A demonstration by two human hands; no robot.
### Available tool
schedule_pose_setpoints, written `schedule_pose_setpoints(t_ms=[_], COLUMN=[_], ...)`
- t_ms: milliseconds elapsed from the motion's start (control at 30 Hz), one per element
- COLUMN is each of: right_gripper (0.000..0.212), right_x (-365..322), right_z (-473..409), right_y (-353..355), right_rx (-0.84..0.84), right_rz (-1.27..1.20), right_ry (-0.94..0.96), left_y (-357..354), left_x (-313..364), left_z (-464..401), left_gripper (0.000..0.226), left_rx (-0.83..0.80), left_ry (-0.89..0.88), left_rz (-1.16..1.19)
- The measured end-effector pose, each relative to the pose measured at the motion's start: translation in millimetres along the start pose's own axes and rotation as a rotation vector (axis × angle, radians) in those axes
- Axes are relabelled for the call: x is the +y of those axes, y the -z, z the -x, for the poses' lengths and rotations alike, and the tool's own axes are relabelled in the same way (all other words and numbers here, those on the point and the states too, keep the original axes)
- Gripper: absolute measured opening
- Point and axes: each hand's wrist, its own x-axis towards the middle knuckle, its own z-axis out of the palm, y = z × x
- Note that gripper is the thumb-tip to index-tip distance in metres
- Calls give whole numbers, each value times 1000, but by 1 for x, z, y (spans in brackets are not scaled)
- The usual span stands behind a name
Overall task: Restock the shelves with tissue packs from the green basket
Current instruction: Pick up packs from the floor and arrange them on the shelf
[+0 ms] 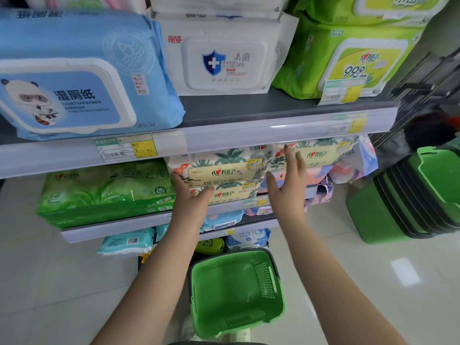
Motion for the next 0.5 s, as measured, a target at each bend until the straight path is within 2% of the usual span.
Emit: schedule_pose_setpoints(t_ms=[100, 233, 367, 500], right_gripper=[49, 36, 32, 28], right_x=[6, 1, -16, -32], right_z=[-34, -73, -89, -105], right_y=[18, 28, 24, 24], right_rx=[37, -197, -428, -624], right_rz=[318, 720, 842, 893], right_ry=[78, 134, 289, 236], left_y=[2, 1, 0, 0], left_x=[1, 0, -2, -4], left_z=[2, 2, 1, 0], left_gripper=[88, 88, 88, 88], left_rx=[1, 2, 3, 13], left_ry=[4, 20, 17, 11], left_rz=[-29, -22, 1, -4])
